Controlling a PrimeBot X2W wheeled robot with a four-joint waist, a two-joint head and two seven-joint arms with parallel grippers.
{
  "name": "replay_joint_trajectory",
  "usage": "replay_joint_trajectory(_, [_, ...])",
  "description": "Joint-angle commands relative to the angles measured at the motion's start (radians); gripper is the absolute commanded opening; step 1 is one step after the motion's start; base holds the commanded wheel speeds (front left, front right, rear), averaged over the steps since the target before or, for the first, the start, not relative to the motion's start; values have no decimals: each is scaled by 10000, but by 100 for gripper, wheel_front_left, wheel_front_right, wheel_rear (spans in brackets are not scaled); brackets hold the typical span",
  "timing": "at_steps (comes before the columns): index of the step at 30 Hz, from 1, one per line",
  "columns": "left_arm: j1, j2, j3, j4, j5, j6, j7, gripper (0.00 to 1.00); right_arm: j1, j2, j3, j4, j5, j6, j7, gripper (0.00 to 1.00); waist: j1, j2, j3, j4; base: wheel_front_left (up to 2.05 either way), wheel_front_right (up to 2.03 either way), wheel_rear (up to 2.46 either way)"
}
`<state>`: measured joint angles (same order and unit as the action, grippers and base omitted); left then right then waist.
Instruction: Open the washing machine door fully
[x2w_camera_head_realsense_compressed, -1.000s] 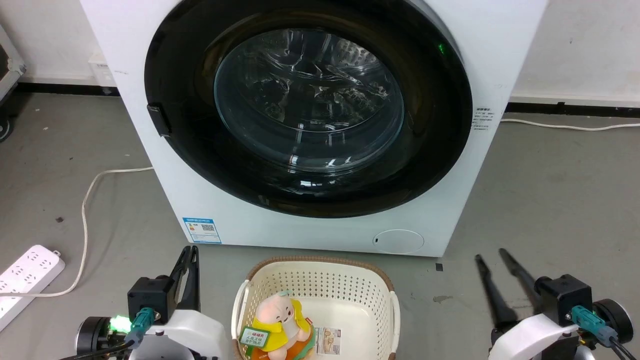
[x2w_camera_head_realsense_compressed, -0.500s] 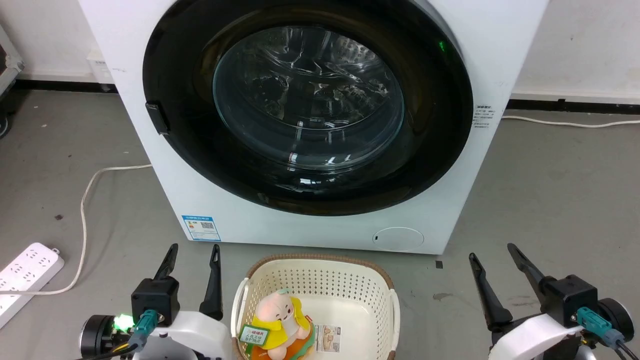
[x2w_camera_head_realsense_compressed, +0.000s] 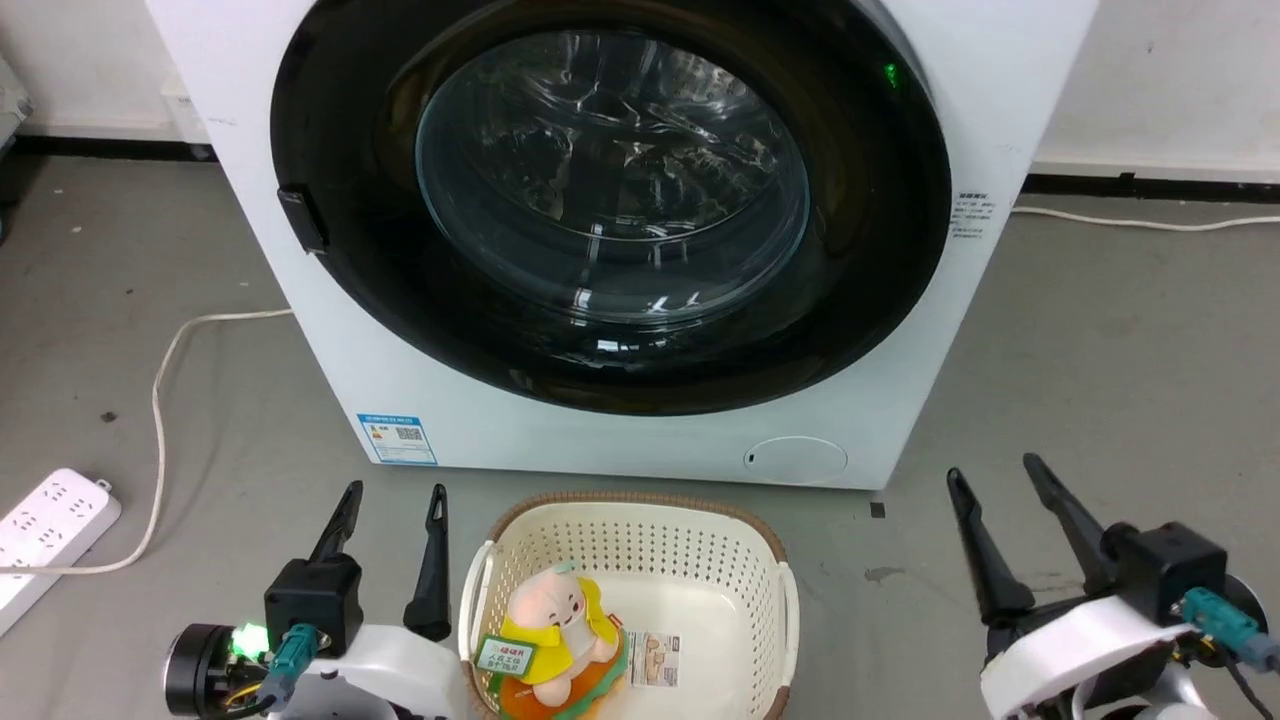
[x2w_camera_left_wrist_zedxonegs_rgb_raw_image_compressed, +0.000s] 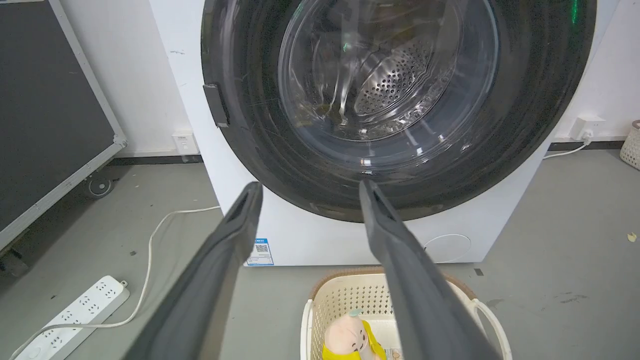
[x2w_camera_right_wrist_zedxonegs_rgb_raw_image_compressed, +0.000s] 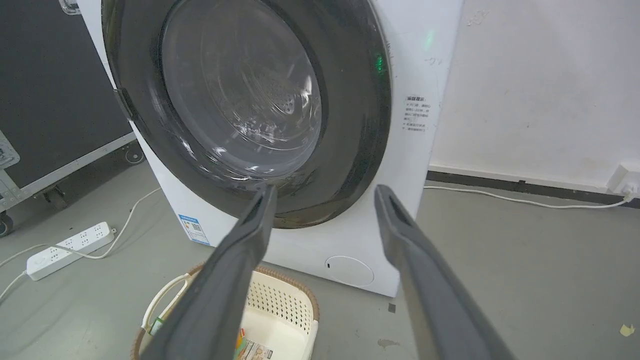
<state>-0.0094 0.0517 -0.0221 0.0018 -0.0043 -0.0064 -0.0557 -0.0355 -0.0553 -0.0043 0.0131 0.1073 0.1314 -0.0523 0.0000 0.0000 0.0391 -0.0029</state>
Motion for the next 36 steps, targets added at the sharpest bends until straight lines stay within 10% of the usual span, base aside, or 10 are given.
replay_joint_trajectory(1, [-101, 56, -32, -73, -65, -68, -104, 100, -222, 13, -46, 45, 239, -2, -53, 100, 0, 0, 46, 14, 0, 0, 0])
replay_joint_trajectory(34, [-619, 192, 73, -563, -281, -531, -793, 100, -3973, 26, -1475, 1776, 4693, -4, 1044, 100, 0, 0, 1422, 382, 0, 0, 0])
replay_joint_trajectory(35, [-628, 191, 75, -570, -284, -544, -814, 100, -4091, 27, -1520, 1872, 4753, -4, 1053, 93, 0, 0, 1446, 391, 0, 0, 0])
replay_joint_trajectory(36, [-636, 190, 77, -579, -287, -557, -835, 100, -4208, 27, -1552, 1951, 4809, -4, 1085, 24, 0, 0, 1473, 400, 0, 0, 0])
